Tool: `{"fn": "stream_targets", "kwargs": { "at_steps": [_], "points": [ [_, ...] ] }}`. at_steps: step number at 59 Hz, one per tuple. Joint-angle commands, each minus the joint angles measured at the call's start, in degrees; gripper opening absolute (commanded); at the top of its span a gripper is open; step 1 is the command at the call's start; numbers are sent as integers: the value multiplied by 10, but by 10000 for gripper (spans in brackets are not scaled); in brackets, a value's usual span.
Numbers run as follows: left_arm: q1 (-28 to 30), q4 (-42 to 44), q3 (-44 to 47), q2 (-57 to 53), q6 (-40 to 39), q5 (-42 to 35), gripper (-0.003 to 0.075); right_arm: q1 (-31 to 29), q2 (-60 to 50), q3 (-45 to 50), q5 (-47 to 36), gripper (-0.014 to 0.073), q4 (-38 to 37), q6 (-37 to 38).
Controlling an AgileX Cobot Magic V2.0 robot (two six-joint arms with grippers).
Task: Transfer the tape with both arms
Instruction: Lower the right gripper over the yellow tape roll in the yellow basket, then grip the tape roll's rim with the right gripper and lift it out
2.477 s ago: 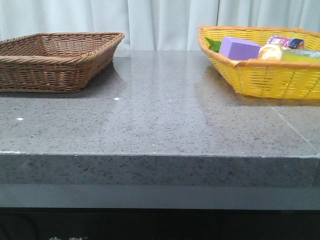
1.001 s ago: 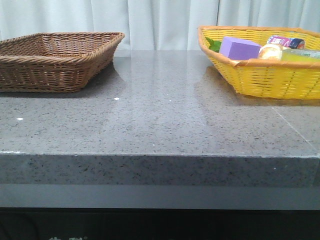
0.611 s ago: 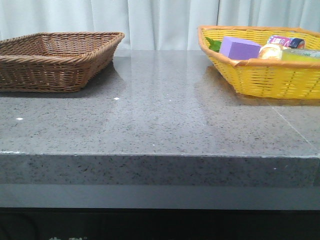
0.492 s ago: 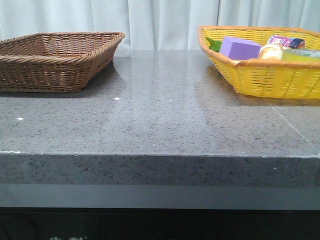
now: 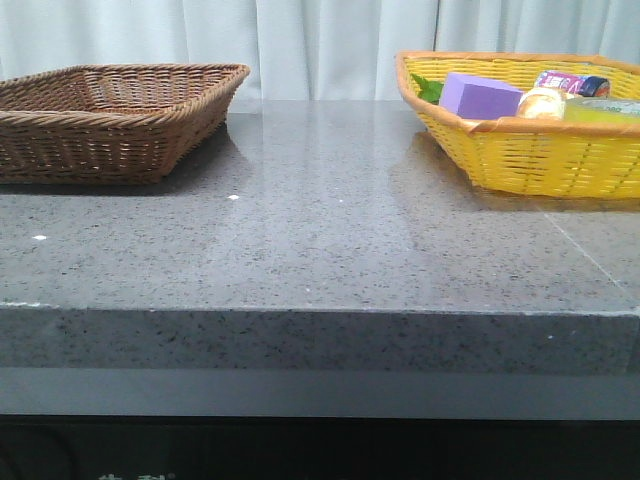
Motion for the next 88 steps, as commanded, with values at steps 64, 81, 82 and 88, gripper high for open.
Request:
{"fn": "stream_targets", "kwargs": {
  "at_steps": [64,81,82,88],
  "points": [
    [-59,-22,-18,-1,0,-45,526,-5,404,-391,161,424,45,-72],
    [-59,-22,-18,-1,0,-44,526,-5,411,-391,165,259,45,-85],
    [-59,-22,-18,-1,0,-43,526,-5,411,-391,165,242,45,-85],
    [-59,-22,-18,-1,0,-40,526,-5,409,-391,170,169,45,-85]
  ]
}}
